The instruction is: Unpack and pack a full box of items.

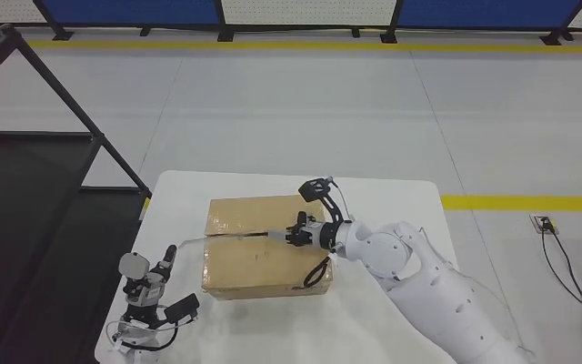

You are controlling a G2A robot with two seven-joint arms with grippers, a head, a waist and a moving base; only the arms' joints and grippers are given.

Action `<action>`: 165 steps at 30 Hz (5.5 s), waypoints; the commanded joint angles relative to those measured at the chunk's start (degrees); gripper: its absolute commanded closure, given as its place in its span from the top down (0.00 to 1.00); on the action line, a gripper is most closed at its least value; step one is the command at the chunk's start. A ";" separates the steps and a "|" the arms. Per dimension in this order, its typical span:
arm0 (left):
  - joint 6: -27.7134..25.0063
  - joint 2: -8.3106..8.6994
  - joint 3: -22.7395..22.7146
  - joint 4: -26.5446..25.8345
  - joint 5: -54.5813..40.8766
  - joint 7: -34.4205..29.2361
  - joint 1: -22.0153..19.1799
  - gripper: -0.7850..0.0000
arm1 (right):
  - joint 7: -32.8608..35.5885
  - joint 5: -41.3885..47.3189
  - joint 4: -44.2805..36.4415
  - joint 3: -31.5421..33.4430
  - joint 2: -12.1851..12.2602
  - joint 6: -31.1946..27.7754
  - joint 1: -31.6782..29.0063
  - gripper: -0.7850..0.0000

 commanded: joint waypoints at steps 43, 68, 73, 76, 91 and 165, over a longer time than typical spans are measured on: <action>-11.30 1.38 2.69 -3.94 -2.75 4.07 -4.55 1.00 | 8.50 3.16 -9.69 10.38 2.47 -6.55 -9.94 1.00; -31.25 4.21 -1.49 -4.24 -6.34 14.79 1.64 1.00 | 9.94 4.11 -7.32 10.72 2.49 -6.68 -8.96 1.00; -28.65 4.15 -1.10 -4.25 -6.58 11.89 1.06 1.00 | 10.14 4.45 -6.86 10.62 2.45 -7.18 -8.57 1.00; -26.17 3.86 0.52 -3.37 -6.27 9.78 -0.70 1.00 | 10.19 4.67 -6.44 10.45 2.38 -7.42 -8.26 1.00; -21.44 3.10 5.16 -3.22 -6.34 4.69 -7.20 1.00 | 10.29 5.08 -5.87 11.14 2.61 -7.80 -8.72 1.00; -13.85 3.63 1.01 -3.74 -14.52 0.17 -2.19 1.00 | 0.83 18.51 22.55 -9.10 -11.18 -6.64 10.44 1.00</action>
